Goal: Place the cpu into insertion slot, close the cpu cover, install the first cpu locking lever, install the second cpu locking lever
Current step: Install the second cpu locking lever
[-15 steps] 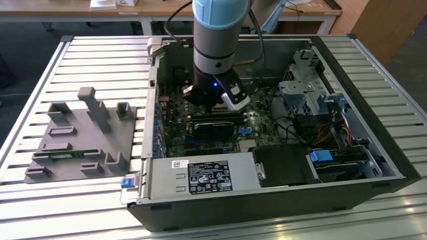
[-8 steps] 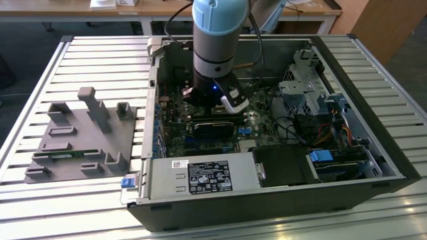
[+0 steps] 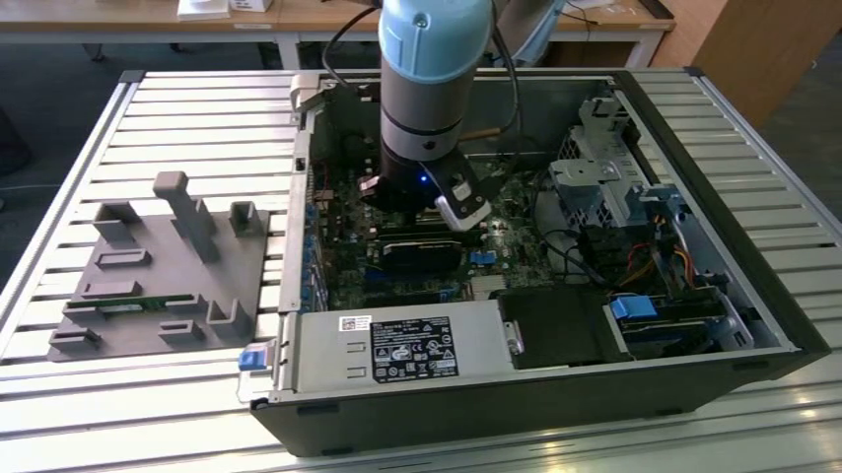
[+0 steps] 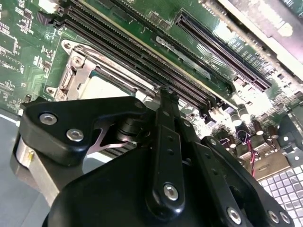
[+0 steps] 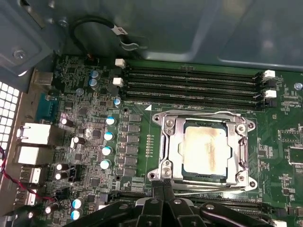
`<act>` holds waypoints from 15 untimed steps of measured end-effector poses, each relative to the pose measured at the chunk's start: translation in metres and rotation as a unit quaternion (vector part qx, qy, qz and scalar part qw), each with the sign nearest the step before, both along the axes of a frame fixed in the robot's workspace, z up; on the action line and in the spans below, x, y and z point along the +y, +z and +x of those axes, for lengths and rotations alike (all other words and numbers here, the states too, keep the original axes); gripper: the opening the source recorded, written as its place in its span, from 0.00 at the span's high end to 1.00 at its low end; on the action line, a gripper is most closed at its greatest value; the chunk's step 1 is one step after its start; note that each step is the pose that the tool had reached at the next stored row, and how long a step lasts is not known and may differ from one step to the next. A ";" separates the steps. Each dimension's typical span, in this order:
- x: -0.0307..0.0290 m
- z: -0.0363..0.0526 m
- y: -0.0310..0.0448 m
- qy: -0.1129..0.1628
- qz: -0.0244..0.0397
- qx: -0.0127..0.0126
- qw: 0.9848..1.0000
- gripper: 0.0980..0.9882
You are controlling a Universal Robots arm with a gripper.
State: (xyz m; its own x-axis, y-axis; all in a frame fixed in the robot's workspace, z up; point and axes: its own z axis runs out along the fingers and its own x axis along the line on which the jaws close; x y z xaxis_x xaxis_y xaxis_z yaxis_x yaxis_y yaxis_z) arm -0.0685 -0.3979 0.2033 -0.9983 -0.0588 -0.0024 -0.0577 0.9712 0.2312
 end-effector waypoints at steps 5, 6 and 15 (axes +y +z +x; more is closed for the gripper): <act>-0.0003 -0.0004 -0.0032 0.000 0.007 0.000 1.000 0.99; -0.0004 -0.0005 -0.0041 0.000 0.008 0.000 1.000 0.99; -0.0007 -0.0054 -0.0087 0.000 0.017 0.000 1.000 0.99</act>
State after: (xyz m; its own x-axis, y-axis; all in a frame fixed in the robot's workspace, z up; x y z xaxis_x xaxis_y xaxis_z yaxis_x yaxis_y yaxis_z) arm -0.0739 -0.3986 0.1946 -0.9983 -0.0587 -0.0040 -0.0577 0.9628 0.2639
